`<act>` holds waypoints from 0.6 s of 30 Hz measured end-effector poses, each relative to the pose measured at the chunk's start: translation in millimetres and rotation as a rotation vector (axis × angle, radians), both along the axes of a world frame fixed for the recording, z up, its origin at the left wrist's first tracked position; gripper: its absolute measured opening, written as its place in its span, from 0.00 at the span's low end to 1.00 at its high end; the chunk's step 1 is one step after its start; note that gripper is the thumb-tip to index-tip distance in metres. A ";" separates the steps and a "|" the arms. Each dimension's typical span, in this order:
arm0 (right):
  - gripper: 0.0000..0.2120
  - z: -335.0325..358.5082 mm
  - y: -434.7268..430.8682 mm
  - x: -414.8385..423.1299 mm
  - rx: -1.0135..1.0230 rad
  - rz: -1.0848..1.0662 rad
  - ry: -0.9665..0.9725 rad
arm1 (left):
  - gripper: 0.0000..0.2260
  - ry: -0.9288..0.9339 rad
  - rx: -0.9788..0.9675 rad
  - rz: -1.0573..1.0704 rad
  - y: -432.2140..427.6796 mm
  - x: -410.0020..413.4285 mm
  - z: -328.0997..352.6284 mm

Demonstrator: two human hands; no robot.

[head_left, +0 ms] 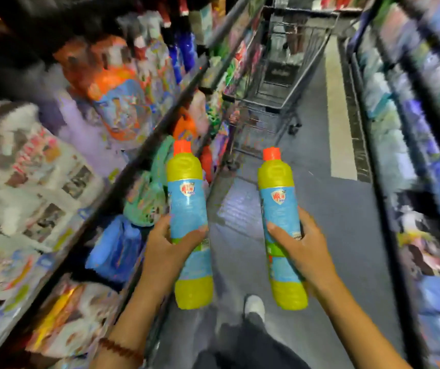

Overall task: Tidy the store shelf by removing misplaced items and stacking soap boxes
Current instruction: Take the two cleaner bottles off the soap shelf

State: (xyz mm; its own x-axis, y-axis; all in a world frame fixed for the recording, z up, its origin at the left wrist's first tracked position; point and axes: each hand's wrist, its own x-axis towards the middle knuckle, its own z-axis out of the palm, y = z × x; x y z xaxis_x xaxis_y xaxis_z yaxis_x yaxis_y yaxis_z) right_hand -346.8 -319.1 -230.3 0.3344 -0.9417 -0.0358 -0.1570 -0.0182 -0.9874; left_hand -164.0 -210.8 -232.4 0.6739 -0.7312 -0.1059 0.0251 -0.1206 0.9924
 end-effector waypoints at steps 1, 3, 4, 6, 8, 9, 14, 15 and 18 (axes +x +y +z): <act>0.12 -4.8 2.3 -16.9 0.041 -0.037 0.007 | 0.14 0.005 0.040 -0.038 -4.5 -10.6 -8.5; 0.10 -11.8 3.7 -50.8 0.126 -0.110 0.006 | 0.17 0.030 0.099 -0.119 -17.6 -34.9 -17.7; 0.10 -14.4 2.8 -67.8 0.154 -0.148 0.010 | 0.17 0.061 0.108 -0.157 -26.1 -48.4 -21.0; 0.09 -21.1 -3.6 -101.6 0.176 -0.230 0.017 | 0.12 0.094 0.130 -0.229 -47.4 -76.6 -26.5; 0.09 -29.5 -15.4 -134.4 0.181 -0.323 0.029 | 0.09 0.097 0.168 -0.291 -72.9 -103.7 -31.2; 0.08 -35.3 -23.7 -150.1 0.179 -0.355 0.041 | 0.09 0.092 0.187 -0.327 -88.0 -117.2 -33.1; 0.08 -56.4 -83.9 -214.6 0.187 -0.461 0.088 | 0.21 0.126 0.264 -0.412 -174.5 -178.2 -42.5; 0.08 -58.7 -98.8 -224.8 0.181 -0.481 0.104 | 0.20 0.127 0.279 -0.423 -191.4 -188.2 -44.3; 0.09 -64.4 -146.5 -249.0 0.170 -0.503 0.144 | 0.10 0.157 0.288 -0.418 -238.6 -210.4 -49.5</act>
